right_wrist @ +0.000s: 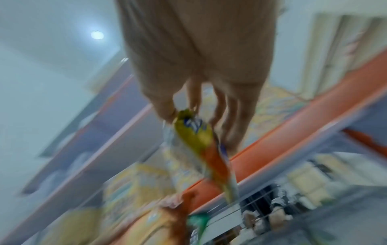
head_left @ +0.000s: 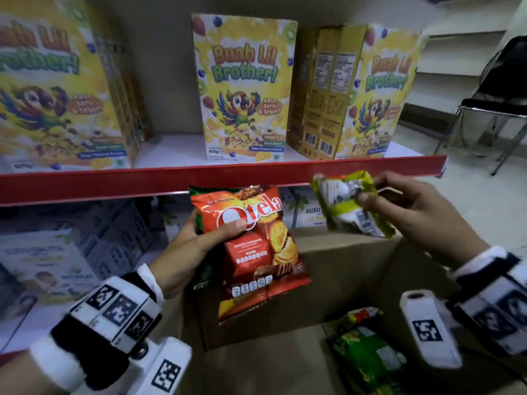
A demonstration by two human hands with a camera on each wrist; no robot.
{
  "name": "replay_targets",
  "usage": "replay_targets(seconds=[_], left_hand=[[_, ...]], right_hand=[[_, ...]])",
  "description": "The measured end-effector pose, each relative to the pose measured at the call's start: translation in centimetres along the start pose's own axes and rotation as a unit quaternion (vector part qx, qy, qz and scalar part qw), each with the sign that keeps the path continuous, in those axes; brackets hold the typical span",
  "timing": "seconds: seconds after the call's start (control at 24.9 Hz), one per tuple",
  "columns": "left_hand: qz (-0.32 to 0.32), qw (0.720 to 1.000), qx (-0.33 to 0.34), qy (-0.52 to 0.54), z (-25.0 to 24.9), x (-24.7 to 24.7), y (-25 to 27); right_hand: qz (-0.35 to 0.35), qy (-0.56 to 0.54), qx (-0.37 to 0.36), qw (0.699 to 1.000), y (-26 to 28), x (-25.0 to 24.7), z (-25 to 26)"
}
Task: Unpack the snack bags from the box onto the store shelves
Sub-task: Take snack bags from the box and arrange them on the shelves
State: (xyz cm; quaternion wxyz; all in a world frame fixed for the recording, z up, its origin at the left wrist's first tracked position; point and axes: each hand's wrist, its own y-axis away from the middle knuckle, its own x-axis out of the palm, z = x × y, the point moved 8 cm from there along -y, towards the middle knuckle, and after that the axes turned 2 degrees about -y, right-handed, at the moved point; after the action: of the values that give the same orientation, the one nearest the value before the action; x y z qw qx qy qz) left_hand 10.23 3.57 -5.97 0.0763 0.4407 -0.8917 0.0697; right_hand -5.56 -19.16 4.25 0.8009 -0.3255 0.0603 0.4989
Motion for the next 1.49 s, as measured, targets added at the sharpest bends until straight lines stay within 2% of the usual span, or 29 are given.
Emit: replay_targets(seconds=[0.04,0.12,0.16,0.24,0.32,0.36,0.52,0.6,0.72,0.88,1.09,1.29,1.41,1.49], left_hand=[[0.002,1.0,-0.002,0.007,0.0,0.4,-0.1],[0.005,1.0,-0.008,0.02,0.0,1.1,-0.2],[0.007,1.0,-0.011,0.028,0.0,1.3,-0.3],[0.007,0.999,-0.016,0.039,0.1,1.6,-0.3],[-0.005,0.999,-0.017,0.04,0.2,1.3,-0.1],[-0.007,0.999,-0.016,0.036,0.2,1.1,0.0],[0.01,0.999,-0.01,0.041,0.2,1.4,0.5],[0.024,0.999,-0.003,0.039,-0.2,2.0,0.5],[0.023,0.999,0.015,0.04,-1.2,2.4,0.7],[-0.002,0.998,0.058,0.016,-2.8,2.5,1.0],[-0.024,0.99,0.142,-0.008,-7.9,3.0,0.6],[-0.048,0.969,0.235,-0.049,-15.3,3.4,-0.4],[-0.081,0.961,0.258,-0.066,-16.6,3.0,-0.4],[-0.083,0.96,0.258,-0.074,-16.4,3.0,-0.8]], right_hand=[[-0.046,0.026,-0.063,0.997,0.4,0.3,1.7],[-0.095,0.161,-0.168,0.968,1.9,3.1,4.4],[-0.091,0.21,-0.2,0.953,2.8,4.9,5.0],[-0.016,0.233,-0.215,0.948,4.1,8.2,4.5],[0.062,0.192,-0.196,0.96,4.8,9.7,3.6],[0.07,0.16,-0.183,0.967,4.8,9.6,3.5],[-0.017,0.031,-0.105,0.994,3.7,7.0,2.9],[-0.005,-0.018,-0.021,1.0,3.3,7.0,1.4],[0.016,-0.137,0.092,0.986,2.9,6.9,-0.7],[0.016,-0.14,0.087,0.986,2.2,5.7,0.1],[0.032,-0.224,0.062,0.972,-0.7,4.9,3.0],[0.11,-0.247,0.065,0.961,-6.8,3.8,6.8],[0.142,-0.218,0.075,0.963,-8.9,4.1,7.5],[0.123,-0.216,0.067,0.966,-9.4,4.1,6.9]])
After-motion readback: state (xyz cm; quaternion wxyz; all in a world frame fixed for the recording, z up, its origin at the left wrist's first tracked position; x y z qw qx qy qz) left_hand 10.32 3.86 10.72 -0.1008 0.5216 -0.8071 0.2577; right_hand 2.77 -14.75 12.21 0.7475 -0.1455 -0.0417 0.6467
